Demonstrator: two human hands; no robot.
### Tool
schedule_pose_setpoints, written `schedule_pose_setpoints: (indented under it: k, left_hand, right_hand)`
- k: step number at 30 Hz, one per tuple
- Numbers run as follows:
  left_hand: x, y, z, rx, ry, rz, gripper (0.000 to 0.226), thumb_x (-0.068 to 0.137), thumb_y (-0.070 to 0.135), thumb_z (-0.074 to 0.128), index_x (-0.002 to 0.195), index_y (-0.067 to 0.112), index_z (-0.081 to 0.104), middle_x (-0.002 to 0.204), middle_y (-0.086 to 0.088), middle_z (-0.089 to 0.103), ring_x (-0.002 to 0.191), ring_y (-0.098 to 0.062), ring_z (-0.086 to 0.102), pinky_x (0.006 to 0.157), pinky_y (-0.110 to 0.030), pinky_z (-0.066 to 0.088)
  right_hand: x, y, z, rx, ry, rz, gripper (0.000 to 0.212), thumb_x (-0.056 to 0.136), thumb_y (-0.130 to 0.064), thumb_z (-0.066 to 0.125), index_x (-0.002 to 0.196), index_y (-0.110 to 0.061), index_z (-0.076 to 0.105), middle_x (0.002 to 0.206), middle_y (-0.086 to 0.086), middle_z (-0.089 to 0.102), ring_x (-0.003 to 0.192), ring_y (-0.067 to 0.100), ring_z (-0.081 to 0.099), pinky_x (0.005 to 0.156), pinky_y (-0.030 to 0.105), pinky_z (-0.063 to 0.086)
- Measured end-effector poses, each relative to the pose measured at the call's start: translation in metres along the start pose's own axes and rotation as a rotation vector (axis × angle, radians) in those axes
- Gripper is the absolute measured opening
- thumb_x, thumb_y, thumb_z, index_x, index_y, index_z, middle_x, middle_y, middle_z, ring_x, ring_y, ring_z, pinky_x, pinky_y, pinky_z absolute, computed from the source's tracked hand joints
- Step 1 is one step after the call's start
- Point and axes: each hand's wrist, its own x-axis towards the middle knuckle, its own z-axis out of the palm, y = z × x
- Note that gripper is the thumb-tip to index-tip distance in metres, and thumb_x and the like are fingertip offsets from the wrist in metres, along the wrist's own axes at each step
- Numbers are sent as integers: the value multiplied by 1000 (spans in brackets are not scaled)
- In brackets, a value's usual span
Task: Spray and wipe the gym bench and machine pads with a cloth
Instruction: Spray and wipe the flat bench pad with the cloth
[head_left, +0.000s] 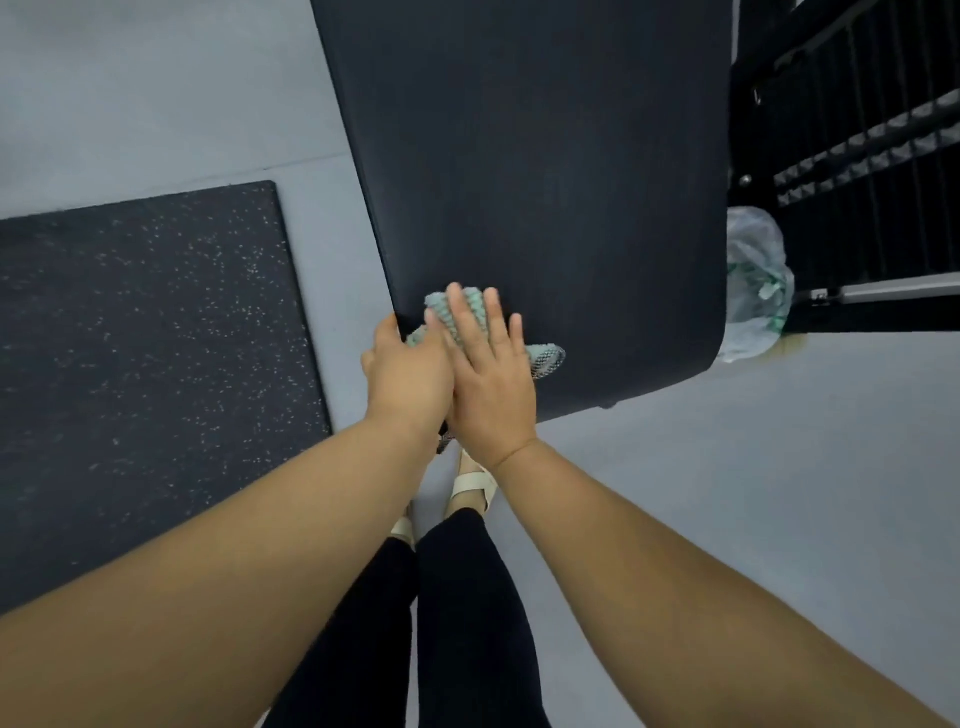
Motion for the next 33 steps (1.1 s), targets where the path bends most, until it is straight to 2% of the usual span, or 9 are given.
schedule_pose_setpoints:
  k: [3,7,11,15,19,23,27,29,33]
  left_hand:
    - [0,-9,1,10,-16,4,49,92,25,44,139,33,34,134,-1,45,107,-20,54,89,-34,46]
    - [-4,-14,8,11,1,4,49,91,19,42,138,30,36,134,0,43,98,-18,49,81,-31,39]
    - [-10,-10,9,3,-1,-131,45,90,20,43,135,25,41,130,2,44,95,-18,44,80,-33,37]
    - [-17,-8,-1,-15,-47,-186,17,93,13,42,108,17,50,92,4,47,70,-8,42,72,-30,39]
    - [-13,-15,-20,-24,-74,-237,11,94,14,44,93,16,55,88,1,51,91,-17,50,88,-33,45]
    - [-13,-22,-30,-9,-127,-241,15,93,17,44,82,19,54,87,0,54,96,-20,52,89,-38,45]
    - [-14,-15,-32,60,-137,-206,13,94,23,45,86,19,55,103,-3,54,99,-21,49,89,-37,41]
    - [-14,-8,-29,71,-157,-161,13,95,24,45,105,18,53,108,-1,52,102,-20,49,92,-36,40]
    - [-11,13,-24,86,-177,-6,27,97,20,43,124,19,48,91,10,48,99,-14,46,90,-31,39]
  right_hand:
    - [1,53,-14,-74,-24,-157,49,90,-22,48,138,-19,37,145,10,42,135,36,28,111,48,18]
    - [-12,133,-48,-38,28,417,52,97,-21,38,147,-16,28,155,12,19,142,39,12,114,48,10]
    - [-38,129,-50,225,186,911,52,101,-18,34,150,-14,16,159,7,1,145,31,-2,118,37,9]
    - [-34,83,-34,390,372,1220,54,102,-18,32,151,-14,8,158,4,-8,145,28,-6,117,36,11]
    - [-30,10,-2,392,368,1143,56,101,-20,33,150,-14,6,157,9,-9,144,33,-7,117,44,1]
    - [-43,-67,31,158,200,743,58,92,-31,32,147,-14,19,154,16,18,139,41,18,108,51,12]
    - [-50,-22,22,2,3,350,56,89,-29,36,143,-17,28,150,15,32,137,40,23,106,57,17]
    - [-47,22,1,-18,34,458,54,93,-25,39,146,-15,30,152,18,25,139,43,20,108,58,15]
    - [-7,86,-44,159,140,1015,54,102,-23,33,151,-14,13,158,10,-3,144,33,-5,116,49,3]
